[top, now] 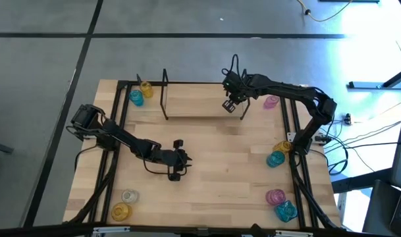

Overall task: Sort vases onto shelf
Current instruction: Put the top transparent vase aligned with the other transparent vase on the shelf

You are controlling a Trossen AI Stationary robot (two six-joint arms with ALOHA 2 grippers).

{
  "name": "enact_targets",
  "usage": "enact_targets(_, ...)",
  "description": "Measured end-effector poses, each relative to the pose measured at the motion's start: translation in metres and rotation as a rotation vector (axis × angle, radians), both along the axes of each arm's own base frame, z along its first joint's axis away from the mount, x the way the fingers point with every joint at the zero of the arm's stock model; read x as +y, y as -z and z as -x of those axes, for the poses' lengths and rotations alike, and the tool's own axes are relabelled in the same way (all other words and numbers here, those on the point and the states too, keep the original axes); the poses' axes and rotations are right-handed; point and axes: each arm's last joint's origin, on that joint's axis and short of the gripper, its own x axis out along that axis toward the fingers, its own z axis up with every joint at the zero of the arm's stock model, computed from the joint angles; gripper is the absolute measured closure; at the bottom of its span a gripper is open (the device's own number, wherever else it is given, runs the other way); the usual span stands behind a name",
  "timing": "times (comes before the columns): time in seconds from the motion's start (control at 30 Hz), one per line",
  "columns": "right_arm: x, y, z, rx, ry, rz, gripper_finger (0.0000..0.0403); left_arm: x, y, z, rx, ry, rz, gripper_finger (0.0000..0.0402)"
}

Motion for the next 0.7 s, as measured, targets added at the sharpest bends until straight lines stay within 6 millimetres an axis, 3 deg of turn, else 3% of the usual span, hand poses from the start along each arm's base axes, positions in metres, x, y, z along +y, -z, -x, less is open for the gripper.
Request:
enact_targets(0.33, -0.0007, -0.0002, 0.0004, 0.015, 0.010, 0.028, 0.0383, 0.0000, 0.0000, 0.0000, 0.000, 0.000, 0.000, 0.0292)
enact_targets(0.7, -0.0014, -0.0004, 0.0008, 0.025, 0.019, 0.047, 0.0293, 0.0000, 0.0000, 0.0000, 0.000, 0.000, 0.000, 0.0292)
